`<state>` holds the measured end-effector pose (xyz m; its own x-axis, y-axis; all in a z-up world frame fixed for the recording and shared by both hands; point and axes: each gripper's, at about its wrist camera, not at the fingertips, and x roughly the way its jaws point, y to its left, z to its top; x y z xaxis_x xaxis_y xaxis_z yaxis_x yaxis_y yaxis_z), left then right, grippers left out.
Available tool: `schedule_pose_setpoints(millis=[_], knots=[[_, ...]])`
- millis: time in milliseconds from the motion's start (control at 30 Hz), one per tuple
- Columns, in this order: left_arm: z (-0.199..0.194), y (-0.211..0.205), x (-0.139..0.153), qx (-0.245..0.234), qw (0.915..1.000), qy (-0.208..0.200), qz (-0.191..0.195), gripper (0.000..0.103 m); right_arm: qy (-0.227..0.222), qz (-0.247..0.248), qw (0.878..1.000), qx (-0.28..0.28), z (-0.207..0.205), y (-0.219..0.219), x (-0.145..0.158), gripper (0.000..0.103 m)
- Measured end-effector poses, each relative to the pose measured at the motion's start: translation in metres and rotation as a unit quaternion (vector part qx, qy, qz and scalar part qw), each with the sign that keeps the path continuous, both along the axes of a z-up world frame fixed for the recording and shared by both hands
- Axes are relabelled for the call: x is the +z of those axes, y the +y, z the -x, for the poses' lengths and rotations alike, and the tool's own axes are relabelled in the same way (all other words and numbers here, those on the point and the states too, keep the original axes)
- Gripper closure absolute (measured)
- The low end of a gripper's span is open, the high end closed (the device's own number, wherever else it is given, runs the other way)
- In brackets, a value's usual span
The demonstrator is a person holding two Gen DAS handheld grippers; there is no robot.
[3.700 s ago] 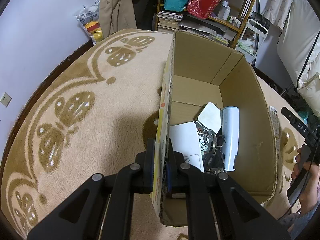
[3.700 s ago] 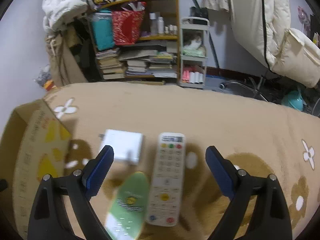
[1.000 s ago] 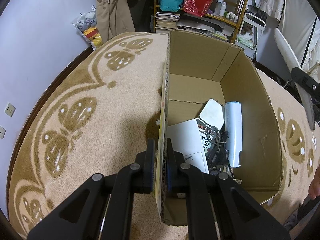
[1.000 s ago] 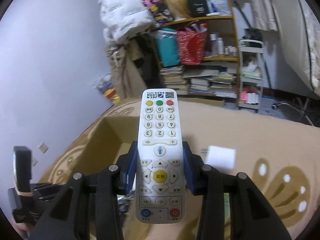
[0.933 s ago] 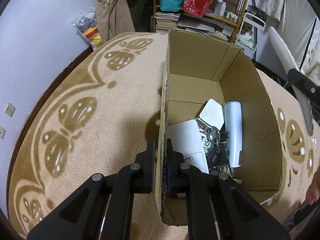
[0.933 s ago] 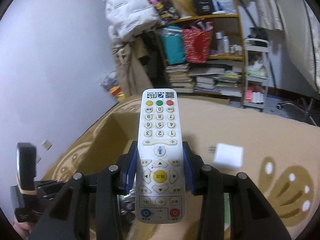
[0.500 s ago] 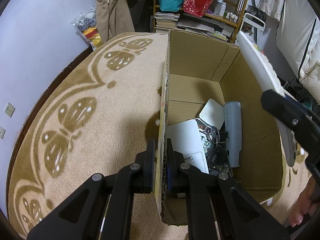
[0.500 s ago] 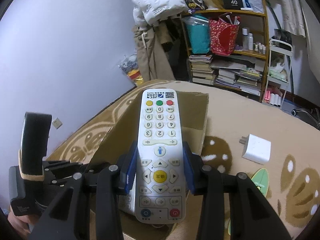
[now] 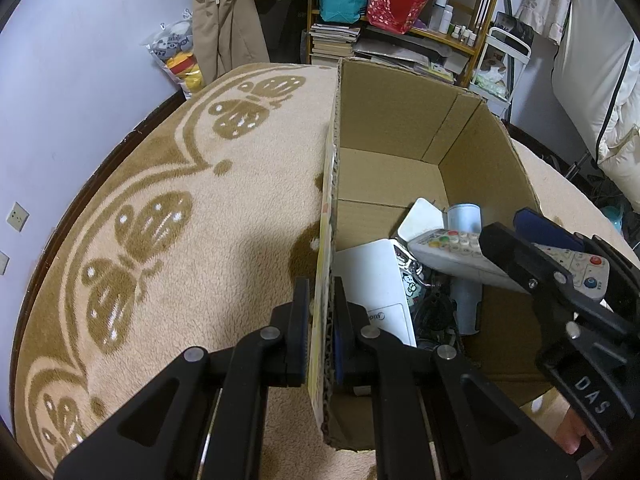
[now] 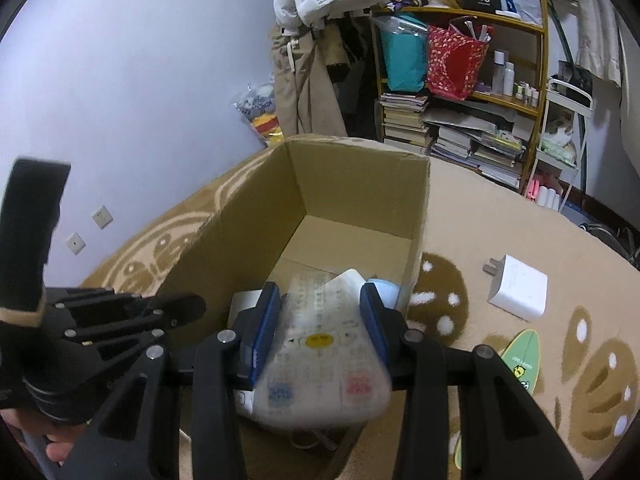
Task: Organize rigid objects
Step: 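Carry the TV remote over the box and lower it with the right tool, then open the right tool and move it back to the green board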
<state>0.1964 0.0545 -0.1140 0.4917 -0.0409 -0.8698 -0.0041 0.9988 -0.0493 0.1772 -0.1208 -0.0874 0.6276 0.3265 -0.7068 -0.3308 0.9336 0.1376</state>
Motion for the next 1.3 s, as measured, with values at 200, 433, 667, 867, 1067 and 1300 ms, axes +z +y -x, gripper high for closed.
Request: schedule_pose_setpoints(millis=[200,433,667,867,1067,1300], knots=[[0.0,0.0,-0.001,-0.001,1.0,-0.001,0.0,0.093,0.003,0.004,1.0,0.002,0.0,-0.001,0.001,0.059],[0.0,0.0,-0.001,-0.001,1.0,-0.001,0.0,0.093,0.011,-0.004,1.0,0.001,-0.003,-0.002,0.001,0.057],[0.0,-0.002,-0.004,-0.004,1.0,-0.003,-0.003,0.094,0.002,-0.015,1.0,-0.01,-0.002,-0.009,0.007,0.043],[0.0,-0.002,-0.002,-0.003,1.0,-0.002,-0.004,0.094,-0.029,-0.011,0.999,-0.03,0.002,-0.019,0.019,0.016],[0.001,-0.002,-0.002,-0.003,1.0,-0.002,-0.003,0.094,-0.039,-0.016,0.997,-0.058,0.0,-0.037,0.031,0.015],[0.001,-0.001,-0.002,-0.002,1.0,-0.002,-0.003,0.093,-0.057,0.005,0.992,-0.11,-0.001,-0.066,0.037,0.003]])
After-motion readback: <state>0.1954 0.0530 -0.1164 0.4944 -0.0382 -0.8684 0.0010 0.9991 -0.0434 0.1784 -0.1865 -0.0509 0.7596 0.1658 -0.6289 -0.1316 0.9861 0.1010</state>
